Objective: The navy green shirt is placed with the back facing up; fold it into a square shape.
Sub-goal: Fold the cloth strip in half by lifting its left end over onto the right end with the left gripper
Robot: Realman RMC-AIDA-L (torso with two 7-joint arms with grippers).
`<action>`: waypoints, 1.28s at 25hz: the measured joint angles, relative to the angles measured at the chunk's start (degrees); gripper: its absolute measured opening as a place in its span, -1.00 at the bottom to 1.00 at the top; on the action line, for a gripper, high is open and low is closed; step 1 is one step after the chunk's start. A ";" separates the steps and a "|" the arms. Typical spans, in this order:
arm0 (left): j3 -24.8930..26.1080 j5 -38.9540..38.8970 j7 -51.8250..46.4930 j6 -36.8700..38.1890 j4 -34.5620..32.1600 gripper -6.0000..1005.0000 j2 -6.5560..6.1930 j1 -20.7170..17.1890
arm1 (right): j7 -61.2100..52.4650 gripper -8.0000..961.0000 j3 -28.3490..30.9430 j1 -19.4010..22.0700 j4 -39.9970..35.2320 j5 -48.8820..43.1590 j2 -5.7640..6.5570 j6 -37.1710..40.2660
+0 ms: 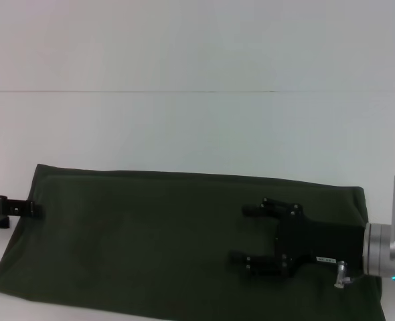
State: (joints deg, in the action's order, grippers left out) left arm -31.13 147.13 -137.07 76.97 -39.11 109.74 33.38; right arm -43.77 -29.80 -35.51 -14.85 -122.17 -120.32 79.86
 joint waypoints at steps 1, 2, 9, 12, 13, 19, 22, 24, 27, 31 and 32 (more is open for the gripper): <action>-0.15 0.00 0.00 -0.09 0.00 0.73 0.02 -0.04 | 0.00 0.87 0.00 0.00 0.00 0.00 0.00 0.00; -0.27 0.00 0.01 -0.20 0.00 0.73 0.06 -0.09 | 0.00 0.87 0.00 0.00 0.00 0.00 0.00 0.01; -0.33 0.00 0.38 -0.38 0.00 0.73 0.49 -0.25 | 0.00 0.87 -0.07 0.08 0.00 0.00 0.00 0.04; -0.36 0.00 0.48 -0.48 0.00 0.73 0.54 -0.34 | -0.01 0.87 -0.14 0.11 0.00 0.00 0.00 0.04; -0.41 -0.01 0.51 -0.68 -0.02 0.73 0.59 -0.38 | -0.03 0.87 -0.18 0.13 0.00 0.00 0.00 0.04; -0.42 -0.05 0.57 -1.09 -0.22 0.73 0.66 -0.65 | -0.08 0.87 -0.22 0.25 0.07 0.00 0.00 -0.01; -0.41 -0.07 0.62 -1.13 -0.24 0.73 0.68 -0.71 | -0.08 0.87 -0.26 0.27 0.09 0.00 0.00 -0.02; -0.41 -0.08 0.65 -1.04 -0.20 0.73 0.67 -0.71 | -0.09 0.87 -0.26 0.27 0.09 0.00 0.00 -0.03; -0.40 -0.07 0.91 -0.77 -0.09 0.73 0.69 -0.62 | -0.09 0.87 -0.35 0.27 0.09 0.00 0.00 -0.05; -0.57 -0.07 1.08 0.47 -0.02 0.73 1.01 -0.35 | -0.13 0.87 -0.41 0.27 0.09 0.00 0.00 -0.06; -0.57 -0.07 1.10 0.61 -0.01 0.73 1.08 -0.30 | -0.17 0.87 -0.42 0.27 0.09 0.00 0.00 -0.06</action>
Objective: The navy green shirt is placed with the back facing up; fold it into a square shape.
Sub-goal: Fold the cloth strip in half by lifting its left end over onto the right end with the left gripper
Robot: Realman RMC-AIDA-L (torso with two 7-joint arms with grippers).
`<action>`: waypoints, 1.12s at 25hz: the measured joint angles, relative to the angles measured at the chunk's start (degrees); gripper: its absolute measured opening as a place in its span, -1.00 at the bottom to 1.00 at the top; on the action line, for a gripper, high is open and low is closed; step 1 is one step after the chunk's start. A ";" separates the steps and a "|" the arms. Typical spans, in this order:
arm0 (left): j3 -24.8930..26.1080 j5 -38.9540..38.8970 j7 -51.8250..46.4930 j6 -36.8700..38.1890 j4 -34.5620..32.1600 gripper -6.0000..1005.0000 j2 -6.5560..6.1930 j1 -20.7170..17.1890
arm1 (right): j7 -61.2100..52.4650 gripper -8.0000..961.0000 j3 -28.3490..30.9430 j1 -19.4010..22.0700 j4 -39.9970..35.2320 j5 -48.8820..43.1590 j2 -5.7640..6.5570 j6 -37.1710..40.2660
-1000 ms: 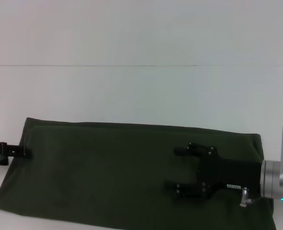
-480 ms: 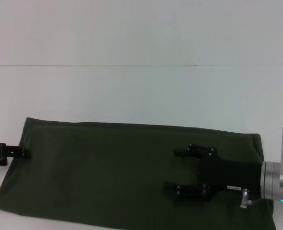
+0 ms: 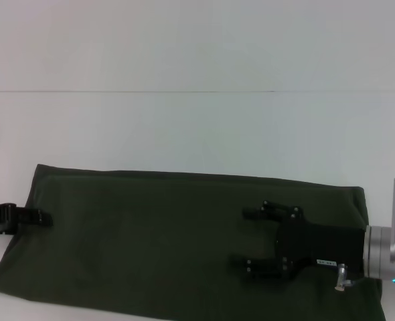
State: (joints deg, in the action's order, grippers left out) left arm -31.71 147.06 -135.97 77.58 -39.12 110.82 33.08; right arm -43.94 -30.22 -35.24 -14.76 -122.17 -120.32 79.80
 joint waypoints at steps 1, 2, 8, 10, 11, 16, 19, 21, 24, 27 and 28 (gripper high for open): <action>-0.07 0.00 0.03 0.21 0.03 0.73 0.15 0.10 | -0.05 0.87 -0.01 0.00 0.00 0.00 0.00 0.00; -0.30 -0.01 0.05 0.29 0.02 0.73 0.27 0.18 | -0.10 0.87 -0.02 0.00 0.00 0.00 0.00 0.00; -2.64 -0.44 0.09 1.11 -0.05 0.73 1.56 1.09 | -0.36 0.87 -0.02 0.00 0.00 -0.05 0.00 0.00; -2.84 -0.50 0.09 2.02 -0.03 0.73 2.17 1.64 | -0.41 0.87 -0.02 0.00 0.00 -0.12 0.00 -0.01; -2.89 -0.48 0.09 2.61 -0.02 0.73 2.44 1.93 | -0.42 0.87 -0.02 0.00 0.00 -0.14 0.00 -0.02; -3.02 -0.37 -0.16 5.08 0.17 0.68 3.05 3.09 | -0.44 0.87 -0.02 0.03 0.00 -0.14 0.00 -0.04; -3.02 -0.29 -0.65 5.38 0.00 0.61 3.20 3.29 | -0.44 0.87 -0.02 0.08 0.00 -0.06 0.00 -0.05; -3.00 -0.07 -1.40 5.46 -0.18 0.56 3.22 3.30 | -0.44 0.87 -0.02 0.09 0.00 -0.01 0.00 -0.07; -3.52 0.15 -1.66 5.72 -0.10 0.48 2.93 3.30 | -0.44 0.87 -0.01 0.09 -0.05 0.00 0.00 -0.09; -5.09 0.30 -1.83 5.75 0.04 0.37 2.68 3.31 | -0.45 0.87 -0.01 0.08 -0.08 0.01 0.03 -0.09; -5.31 0.30 -1.84 5.75 -0.03 0.33 2.68 3.31 | -0.44 0.87 -0.02 0.06 -0.09 0.01 0.05 -0.09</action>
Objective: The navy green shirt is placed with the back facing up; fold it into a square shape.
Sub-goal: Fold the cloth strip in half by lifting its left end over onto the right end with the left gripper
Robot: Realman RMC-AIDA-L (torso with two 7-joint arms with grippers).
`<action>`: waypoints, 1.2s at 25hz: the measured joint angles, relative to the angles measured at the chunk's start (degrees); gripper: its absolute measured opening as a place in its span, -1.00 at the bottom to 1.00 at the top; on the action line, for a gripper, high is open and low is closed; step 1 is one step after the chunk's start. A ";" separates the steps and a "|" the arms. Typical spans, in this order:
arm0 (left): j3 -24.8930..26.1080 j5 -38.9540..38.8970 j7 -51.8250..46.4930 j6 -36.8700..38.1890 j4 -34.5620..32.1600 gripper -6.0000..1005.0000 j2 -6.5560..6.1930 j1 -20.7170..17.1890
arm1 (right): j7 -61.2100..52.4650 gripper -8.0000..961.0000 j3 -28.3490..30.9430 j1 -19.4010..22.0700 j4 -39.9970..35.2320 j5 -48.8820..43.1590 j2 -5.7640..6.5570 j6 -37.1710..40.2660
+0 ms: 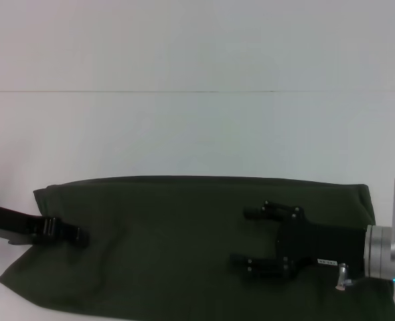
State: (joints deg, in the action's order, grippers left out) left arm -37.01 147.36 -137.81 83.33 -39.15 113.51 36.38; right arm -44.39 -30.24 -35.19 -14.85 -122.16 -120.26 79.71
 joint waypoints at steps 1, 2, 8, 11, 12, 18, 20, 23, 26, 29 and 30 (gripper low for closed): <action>-0.02 -0.01 -0.01 0.00 -0.07 0.28 0.00 -0.01 | 0.00 0.87 0.00 -0.05 -0.01 0.00 0.03 0.00; -0.03 -0.05 -0.01 0.00 -0.12 0.24 -0.01 -0.01 | 0.00 0.87 0.00 -0.10 0.00 0.00 0.03 0.00; -0.03 -0.28 0.01 0.00 -0.26 -0.03 -0.04 0.03 | 0.00 0.87 0.00 -0.37 -0.04 0.00 0.03 0.00; -0.01 -0.51 0.06 0.00 -0.31 -0.31 -0.14 0.09 | -0.05 0.87 0.00 -0.43 -0.09 0.00 0.03 0.04; -0.01 -0.53 0.07 0.00 -0.31 -0.41 -0.20 0.11 | -0.07 0.87 0.00 -0.47 -0.09 0.00 0.03 0.06; 0.11 -0.43 -0.04 0.14 -0.40 -0.74 -0.95 0.23 | -0.09 0.87 0.00 -0.49 -0.18 -0.01 0.03 0.06; 0.14 -0.32 -0.04 0.16 -0.42 -0.74 -1.19 0.26 | -0.09 0.87 0.00 -0.50 -0.19 0.00 0.03 0.14; 0.34 -0.18 0.11 0.20 -0.32 -0.74 -3.29 0.11 | -0.09 0.87 0.01 -0.50 -0.19 0.00 0.03 0.28; 0.56 -0.10 0.20 0.27 -0.23 -0.74 -5.07 -0.29 | -0.09 0.87 0.00 -0.50 -0.19 -0.01 0.04 0.41; 0.97 0.91 0.04 0.65 -0.76 -0.74 -6.70 -0.69 | -0.09 0.87 0.00 -0.50 -0.18 -0.01 0.04 0.48; 1.42 1.57 -0.08 0.75 -1.10 -0.74 -7.06 -0.73 | -0.09 0.87 0.00 -0.50 -0.18 -0.01 0.04 0.49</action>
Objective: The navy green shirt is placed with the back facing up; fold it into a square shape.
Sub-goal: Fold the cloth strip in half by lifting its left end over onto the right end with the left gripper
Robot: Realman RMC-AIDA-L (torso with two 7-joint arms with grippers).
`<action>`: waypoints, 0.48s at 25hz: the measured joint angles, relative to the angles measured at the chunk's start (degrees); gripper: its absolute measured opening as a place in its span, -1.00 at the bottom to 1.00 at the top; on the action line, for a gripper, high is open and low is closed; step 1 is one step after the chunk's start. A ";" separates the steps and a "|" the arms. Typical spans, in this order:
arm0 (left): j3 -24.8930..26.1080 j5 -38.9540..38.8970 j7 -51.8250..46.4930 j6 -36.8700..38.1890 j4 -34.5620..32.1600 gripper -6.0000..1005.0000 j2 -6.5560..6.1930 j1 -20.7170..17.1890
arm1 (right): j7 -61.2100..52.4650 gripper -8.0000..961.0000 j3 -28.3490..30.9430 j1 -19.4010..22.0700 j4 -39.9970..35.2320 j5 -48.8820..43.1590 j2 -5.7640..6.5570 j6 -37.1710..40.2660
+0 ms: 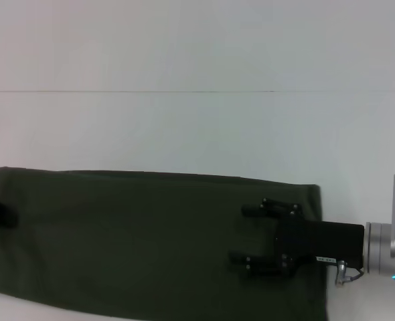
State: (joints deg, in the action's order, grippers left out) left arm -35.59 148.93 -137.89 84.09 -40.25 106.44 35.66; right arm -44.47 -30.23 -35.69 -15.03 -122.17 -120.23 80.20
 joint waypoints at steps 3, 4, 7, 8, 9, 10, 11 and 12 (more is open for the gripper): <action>3.56 3.89 -0.54 0.67 -1.41 -0.74 -1.17 0.32 | 0.00 0.87 0.00 0.00 0.00 0.00 0.00 0.01; 4.20 4.43 -0.60 0.91 -1.67 -0.74 -1.35 0.43 | 0.00 0.87 0.00 0.00 0.00 0.00 0.00 0.01; 5.34 5.47 -0.86 2.09 -2.96 -0.74 -1.74 0.65 | 0.00 0.87 0.00 0.00 0.12 0.00 -0.01 -0.01; 5.39 5.54 -1.06 2.52 -3.37 -0.74 -1.75 0.68 | 0.00 0.87 -0.02 0.00 0.15 0.00 0.00 -0.05; 5.39 5.47 -1.33 3.08 -3.71 -0.74 -1.75 0.68 | 0.00 0.87 -0.04 0.00 0.17 0.00 0.00 -0.11; 5.42 5.34 -1.73 3.53 -3.90 -0.74 -1.74 0.72 | 0.00 0.87 -0.06 0.00 0.18 0.00 0.00 -0.19; 5.42 5.18 -2.38 4.20 -4.00 -0.74 -1.69 0.81 | 0.00 0.87 -0.09 0.00 0.18 0.00 0.00 -0.23; 5.55 5.05 -3.07 4.78 -4.06 -0.74 -1.68 0.98 | 0.00 0.87 -0.08 0.00 0.18 0.00 0.00 -0.28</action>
State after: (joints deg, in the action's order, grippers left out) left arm -30.04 153.98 -140.96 88.86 -44.31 104.76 36.64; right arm -44.48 -30.32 -35.68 -14.85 -122.16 -120.23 79.92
